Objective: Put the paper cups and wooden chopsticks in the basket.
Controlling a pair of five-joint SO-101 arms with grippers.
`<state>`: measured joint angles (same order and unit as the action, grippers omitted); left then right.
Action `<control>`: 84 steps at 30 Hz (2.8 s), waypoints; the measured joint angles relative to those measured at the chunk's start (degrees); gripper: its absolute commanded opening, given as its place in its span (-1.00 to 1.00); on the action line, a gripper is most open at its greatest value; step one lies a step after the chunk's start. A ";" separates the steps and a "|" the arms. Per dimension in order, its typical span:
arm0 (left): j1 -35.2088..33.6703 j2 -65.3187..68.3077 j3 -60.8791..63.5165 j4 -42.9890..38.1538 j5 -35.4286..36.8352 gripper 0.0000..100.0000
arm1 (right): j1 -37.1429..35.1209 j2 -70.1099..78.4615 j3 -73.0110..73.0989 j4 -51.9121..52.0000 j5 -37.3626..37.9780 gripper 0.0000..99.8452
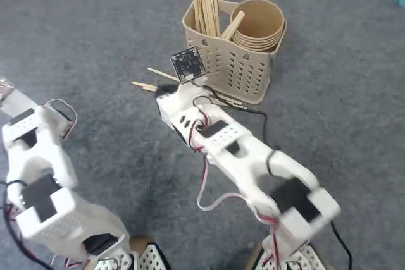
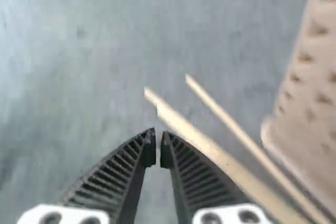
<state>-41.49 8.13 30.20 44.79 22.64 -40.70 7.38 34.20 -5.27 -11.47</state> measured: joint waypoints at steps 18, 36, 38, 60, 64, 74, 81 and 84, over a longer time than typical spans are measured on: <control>0.00 0.00 0.00 -1.05 0.00 -0.83 | 5.36 43.16 -48.79 6.86 -0.35 -0.96; 0.00 0.00 0.00 -1.05 0.00 -0.83 | 4.04 51.08 -71.65 39.91 1.05 -0.96; 0.00 0.00 0.00 -1.05 0.00 -0.83 | 3.08 51.08 -75.87 48.70 1.41 -0.96; 0.00 0.00 0.00 -1.05 0.00 -0.83 | -0.97 54.86 -102.24 80.53 -5.80 -0.98; 0.00 0.00 0.00 -1.05 0.00 -0.83 | 1.67 61.36 -102.51 66.37 -8.00 -0.98; 0.09 0.00 0.00 -1.05 0.00 -0.83 | 4.92 69.36 -102.95 52.04 -8.18 -0.98; 0.18 0.00 0.00 -1.05 0.00 -0.83 | 4.13 68.57 -105.05 63.65 -8.53 -0.98; 0.18 0.00 0.00 -1.05 0.09 -0.83 | 3.25 66.64 -105.41 71.38 -8.53 -0.98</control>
<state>-41.32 8.13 30.20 43.74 22.73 -37.45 74.02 -71.21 66.11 -20.00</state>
